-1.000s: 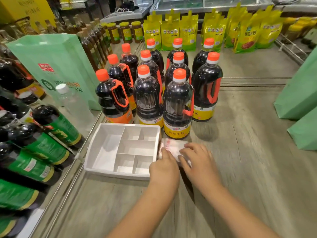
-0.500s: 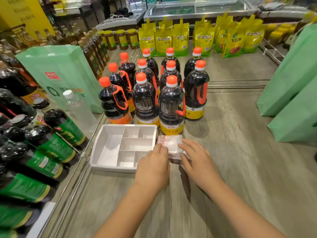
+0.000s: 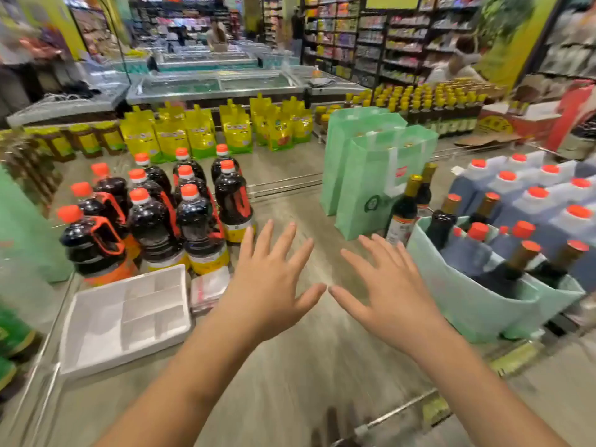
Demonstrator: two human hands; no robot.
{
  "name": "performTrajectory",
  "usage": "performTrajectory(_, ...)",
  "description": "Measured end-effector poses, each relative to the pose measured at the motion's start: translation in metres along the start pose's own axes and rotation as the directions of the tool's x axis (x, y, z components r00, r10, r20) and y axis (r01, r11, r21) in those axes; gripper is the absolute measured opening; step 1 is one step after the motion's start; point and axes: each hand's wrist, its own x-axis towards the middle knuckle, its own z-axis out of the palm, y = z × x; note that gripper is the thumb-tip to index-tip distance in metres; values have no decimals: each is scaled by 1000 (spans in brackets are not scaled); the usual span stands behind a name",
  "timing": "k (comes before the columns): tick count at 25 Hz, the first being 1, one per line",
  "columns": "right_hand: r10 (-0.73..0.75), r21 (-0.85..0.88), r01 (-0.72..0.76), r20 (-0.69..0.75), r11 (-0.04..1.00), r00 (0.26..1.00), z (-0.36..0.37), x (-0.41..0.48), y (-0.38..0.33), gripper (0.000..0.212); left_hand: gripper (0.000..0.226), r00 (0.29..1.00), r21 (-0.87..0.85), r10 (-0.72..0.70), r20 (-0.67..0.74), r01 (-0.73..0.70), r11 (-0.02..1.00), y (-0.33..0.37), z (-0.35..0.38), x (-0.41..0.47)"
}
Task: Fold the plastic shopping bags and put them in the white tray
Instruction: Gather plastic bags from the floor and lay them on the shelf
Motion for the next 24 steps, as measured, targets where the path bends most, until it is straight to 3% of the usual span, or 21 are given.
performTrajectory(3,180,-83,-184,-57,979,982,-38,-61,28,75,93,976,-36,216,-21,-217,976,61,-3,2)
performTrajectory(6,409,-151,-423,-114,893,905,-72,-149,69,70,94,905,-60,425,-38,-426,903,139,-10,5)
performTrajectory(12,779,-183,-801,-192,569,597,-136,-321,150,87,95,696,-28,715,-67,-718,696,313,-36,-2)
performTrajectory(15,818,-171,-866,-283,471,501,-149,-390,185,84,98,594,9,804,-41,-804,595,397,-41,-12)
performTrajectory(17,854,-118,-914,-327,387,404,-155,-438,217,83,87,531,31,847,-25,-846,532,463,-39,-16)
performTrajectory(20,908,-59,-962,-321,265,270,-161,-512,280,84,80,454,30,891,-10,-890,454,578,-31,-21)
performTrajectory(24,957,-43,-987,-242,154,160,-179,-599,365,76,78,383,37,922,61,-924,382,715,-20,-28)
